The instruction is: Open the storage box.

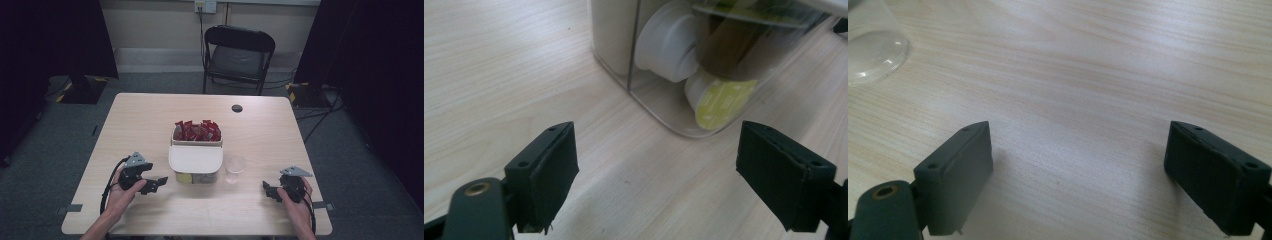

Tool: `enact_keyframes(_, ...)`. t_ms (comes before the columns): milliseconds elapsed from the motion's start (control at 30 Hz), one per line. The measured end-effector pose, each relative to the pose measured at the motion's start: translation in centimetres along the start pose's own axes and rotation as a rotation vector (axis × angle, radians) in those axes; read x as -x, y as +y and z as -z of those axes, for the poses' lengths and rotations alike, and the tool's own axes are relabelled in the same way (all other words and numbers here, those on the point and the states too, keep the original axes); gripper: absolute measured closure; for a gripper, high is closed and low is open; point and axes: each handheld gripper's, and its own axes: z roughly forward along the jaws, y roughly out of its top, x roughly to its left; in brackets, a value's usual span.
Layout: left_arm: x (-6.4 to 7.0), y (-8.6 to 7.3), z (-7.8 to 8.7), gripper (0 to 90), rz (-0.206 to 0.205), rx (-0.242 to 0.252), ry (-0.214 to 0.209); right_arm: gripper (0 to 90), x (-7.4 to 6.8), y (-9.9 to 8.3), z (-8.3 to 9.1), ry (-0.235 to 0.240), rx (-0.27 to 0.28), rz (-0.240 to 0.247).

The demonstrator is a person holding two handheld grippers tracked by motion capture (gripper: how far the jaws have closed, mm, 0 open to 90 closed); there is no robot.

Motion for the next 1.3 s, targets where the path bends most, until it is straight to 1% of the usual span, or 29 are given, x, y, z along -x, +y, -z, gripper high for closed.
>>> enact_keyframes(33, 0.2, 0.1, -0.1, 16.5, 0.001, -0.001, -0.011, 11.4, 0.0, 0.0, 0.0, 0.0, 0.0, 0.0)
enact_keyframes(133, 0.4, 0.2, -0.3, 17.2, -0.001, -0.002, -0.009, 11.4, 0.0, 0.0, 0.0, 0.0, 0.0, 0.0)
enact_keyframes(167, 0.5, 0.5, -0.3, 17.4, -0.006, -0.005, -0.005, 11.4, 0.0, 0.0, 0.0, 0.0, 0.0, 0.0)
enact_keyframes(200, 0.6, 0.7, -0.3, 17.5, -0.006, 0.004, -0.01, 11.4, 0.0, 0.0, 0.0, 0.0, 0.0, 0.0)
enact_keyframes(267, 0.7, 0.9, -0.3, 17.5, -0.012, 0.006, -0.012, 11.4, 0.0, 0.0, 0.0, 0.0, 0.0, 0.0)
enact_keyframes(333, 1.2, 1.4, -0.5, 17.5, -0.013, 0.02, -0.032, 11.4, 0.0, 0.0, 0.0, 0.0, 0.0, 0.0)
enact_keyframes(400, 1.3, 1.5, -0.6, 17.5, -0.017, 0.02, -0.039, 11.4, 0.0, 0.0, 0.0, 0.0, 0.0, 0.0)
enact_keyframes(433, 1.6, 1.8, -0.7, 17.6, -0.025, 0.017, -0.043, 11.4, 0.0, 0.0, 0.0, 0.0, 0.0, 0.0)
enact_keyframes(500, 1.9, 2.0, -0.9, 18.0, -0.023, 0.03, -0.057, 11.4, 0.0, 0.0, 0.0, 0.0, 0.0, 0.0)
enact_keyframes(600, 2.2, 2.3, -1.1, 18.0, -0.027, 0.03, -0.058, 11.4, 0.0, 0.0, 0.0, 0.0, 0.0, 0.0)
enact_keyframes(633, 2.4, 2.5, -1.3, 18.0, -0.029, 0.04, -0.078, 11.4, 0.0, 0.0, 0.0, 0.0, 0.0, 0.0)
enact_keyframes(733, 2.4, 2.7, -1.3, 18.0, -0.031, 0.039, -0.08, 11.4, 0.0, 0.0, 0.0, 0.0, 0.0, 0.0)
enact_keyframes(767, 2.4, 2.9, -1.3, 17.9, -0.024, 0.043, -0.08, 11.4, 0.0, 0.0, 0.0, 0.0, 0.0, 0.0)
enact_keyframes(833, 2.2, 3.3, -1.3, 17.9, -0.024, 0.047, -0.084, 11.4, 0.0, 0.0, 0.0, 0.0, 0.0, 0.0)
enact_keyframes(867, 2.2, 3.5, -1.3, 17.9, -0.012, 0.053, -0.093, 11.4, 0.0, 0.0, 0.0, 0.0, 0.0, 0.0)
enact_keyframes(933, 2.1, 3.7, -1.2, 15.4, -0.013, 0.055, -0.095, 11.4, 0.0, 0.0, 0.0, 0.0, 0.0, 0.0)
enact_keyframes(967, 2.1, 3.8, -1.4, 15.8, -0.011, 0.052, -0.106, 11.4, 0.0, 0.0, 0.0, 0.0, 0.0, 0.0)
enact_keyframes(1000, 2.0, 3.8, -1.4, 15.5, -0.019, 0.042, -0.106, 11.4, 0.0, 0.0, 0.0, 0.0, 0.0, 0.0)
enact_keyframes(1067, 1.9, 3.9, -1.4, 15.4, -0.016, 0.041, -0.112, 11.4, 0.0, 0.0, 0.0, 0.0, 0.0, 0.0)
enact_keyframes(1133, 1.9, 3.9, -1.4, 15.3, -0.012, 0.045, -0.118, 11.4, 0.0, 0.0, 0.0, 0.0, 0.0, 0.0)
enact_keyframes(1167, 2.0, 4.0, -1.3, 15.4, -0.013, 0.046, -0.112, 11.4, 0.0, 0.0, 0.0, 0.0, 0.0, 0.0)
enact_keyframes(1233, 2.0, 4.2, -1.2, 15.3, -0.013, 0.053, -0.12, 11.4, 0.0, 0.0, 0.0, 0.0, 0.0, 0.0)
enact_keyframes(1300, 1.9, 4.4, -1.1, 15.3, -0.024, 0.047, -0.124, 11.4, 0.0, 0.0, 0.0, 0.0, 0.0, 0.0)
